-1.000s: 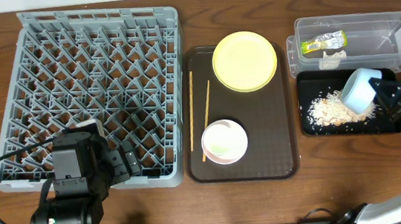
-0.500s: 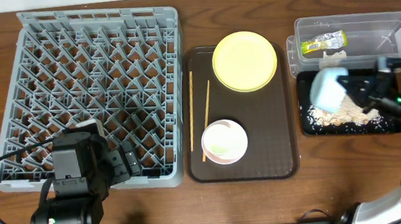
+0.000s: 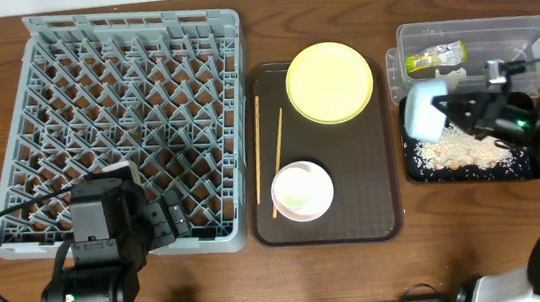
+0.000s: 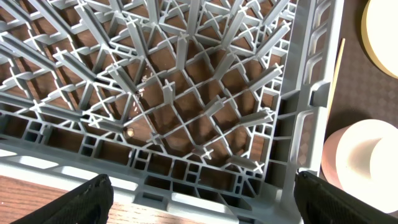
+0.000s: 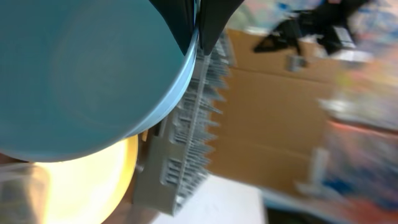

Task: Sort waste into correct bins and load items into the dishwasher
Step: 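Carry the blue bowl left and set it on the yellow plate, then grasp the pink cup with the right gripper and lift it, then hand the pink cup from the right gripper to the left gripper, then lower the cup upside down into the dish rack with the left gripper and release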

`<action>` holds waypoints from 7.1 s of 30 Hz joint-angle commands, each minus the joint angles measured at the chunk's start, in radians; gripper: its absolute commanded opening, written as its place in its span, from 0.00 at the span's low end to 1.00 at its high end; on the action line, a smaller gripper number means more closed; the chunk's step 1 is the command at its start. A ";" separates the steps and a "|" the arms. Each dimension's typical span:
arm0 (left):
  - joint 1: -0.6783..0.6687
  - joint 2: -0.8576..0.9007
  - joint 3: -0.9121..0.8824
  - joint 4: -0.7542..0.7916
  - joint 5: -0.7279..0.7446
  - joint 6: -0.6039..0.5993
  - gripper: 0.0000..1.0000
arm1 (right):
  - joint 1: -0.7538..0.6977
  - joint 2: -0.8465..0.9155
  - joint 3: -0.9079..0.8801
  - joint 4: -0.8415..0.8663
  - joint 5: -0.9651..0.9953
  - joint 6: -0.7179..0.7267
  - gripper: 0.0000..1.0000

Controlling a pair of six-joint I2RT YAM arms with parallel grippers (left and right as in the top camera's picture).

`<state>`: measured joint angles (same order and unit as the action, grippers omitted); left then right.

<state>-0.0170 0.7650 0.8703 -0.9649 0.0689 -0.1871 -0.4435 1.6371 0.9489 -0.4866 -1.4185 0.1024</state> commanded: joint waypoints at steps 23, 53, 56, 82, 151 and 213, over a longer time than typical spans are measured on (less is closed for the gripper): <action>-0.001 -0.002 0.019 -0.004 -0.001 -0.012 0.93 | 0.878 0.011 0.080 0.383 1.346 -0.478 0.01; -0.001 -0.002 0.019 -0.021 -0.002 -0.012 0.93 | 0.917 0.113 0.080 0.368 1.252 -0.271 0.06; -0.001 -0.002 0.019 -0.021 -0.002 -0.012 0.94 | 0.915 0.086 0.080 0.359 1.252 -0.271 0.22; -0.001 -0.002 0.019 -0.021 -0.001 -0.012 0.93 | 1.059 -0.082 0.077 -0.200 1.089 0.011 0.40; -0.198 0.526 0.018 1.271 1.437 -0.765 0.85 | 0.745 -0.236 0.193 0.187 0.288 0.122 0.01; -0.023 0.338 0.242 0.115 -0.040 0.012 0.25 | 0.628 -0.336 0.196 -0.566 1.168 -0.148 0.31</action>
<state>-0.0639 1.1084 1.1000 -0.7841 0.2180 -0.2039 0.1890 1.3506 1.1431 -1.0359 -0.3977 -0.0196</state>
